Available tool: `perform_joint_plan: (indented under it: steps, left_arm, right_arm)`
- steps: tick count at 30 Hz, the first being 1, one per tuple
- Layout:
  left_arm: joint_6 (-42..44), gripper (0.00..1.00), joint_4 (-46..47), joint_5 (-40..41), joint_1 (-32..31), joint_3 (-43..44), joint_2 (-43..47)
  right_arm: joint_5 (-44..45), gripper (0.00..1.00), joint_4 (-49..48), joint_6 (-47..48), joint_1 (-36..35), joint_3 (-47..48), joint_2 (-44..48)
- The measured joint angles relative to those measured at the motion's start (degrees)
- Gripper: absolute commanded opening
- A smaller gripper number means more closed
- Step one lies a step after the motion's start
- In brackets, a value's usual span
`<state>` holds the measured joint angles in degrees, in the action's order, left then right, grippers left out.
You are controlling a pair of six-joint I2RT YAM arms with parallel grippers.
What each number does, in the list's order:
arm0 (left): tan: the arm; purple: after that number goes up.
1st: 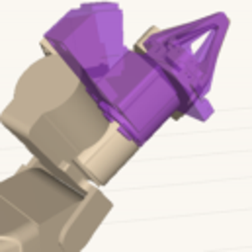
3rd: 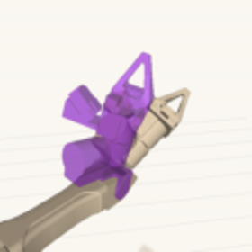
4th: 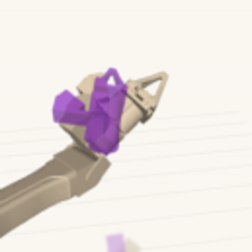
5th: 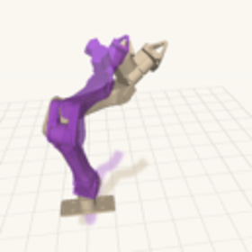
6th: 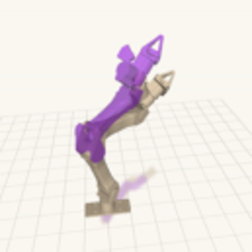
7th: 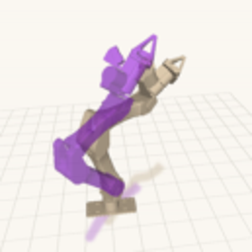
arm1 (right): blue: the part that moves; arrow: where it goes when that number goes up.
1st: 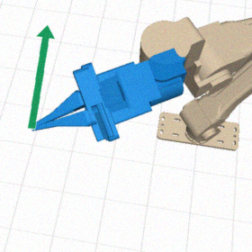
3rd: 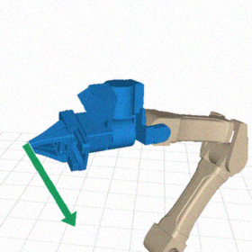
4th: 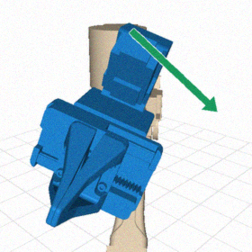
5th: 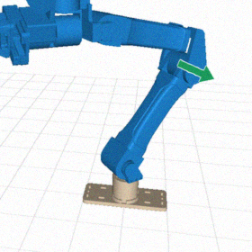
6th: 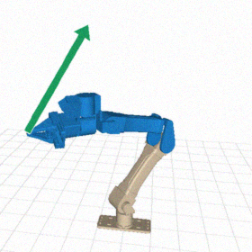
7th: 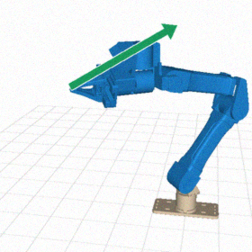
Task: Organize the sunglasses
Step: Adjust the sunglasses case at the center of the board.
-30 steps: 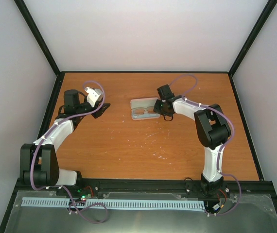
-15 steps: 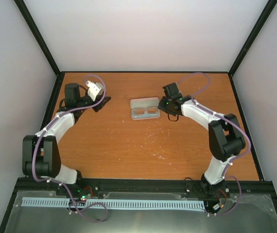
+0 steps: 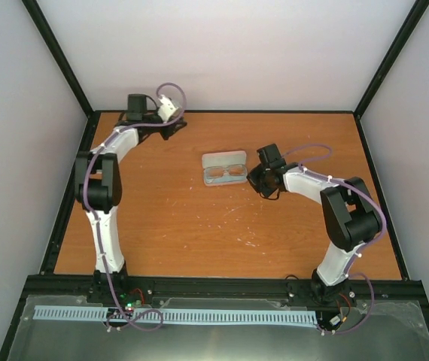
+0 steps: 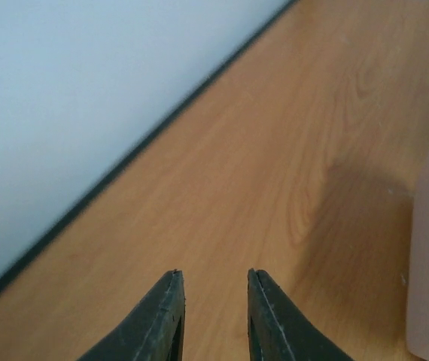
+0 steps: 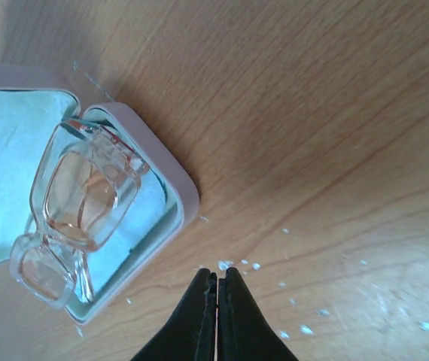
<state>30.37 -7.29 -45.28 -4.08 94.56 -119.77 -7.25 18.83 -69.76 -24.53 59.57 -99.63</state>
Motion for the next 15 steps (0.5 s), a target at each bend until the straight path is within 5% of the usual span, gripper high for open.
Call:
perform_joint_plan:
  steps: [6,15]
  left_arm:
    - [4.59,0.26,-10.51,0.26,-5.84,5.51,-8.85]
    - [6.32,0.27,-15.98,-0.44,-9.99,5.77,-10.51]
  right_arm:
    - [-3.08,0.03,-6.27,-5.01,-0.11,-1.09,-4.94]
    - [-5.92,0.03,-13.31,-8.15,-0.22,-0.76,-8.9]
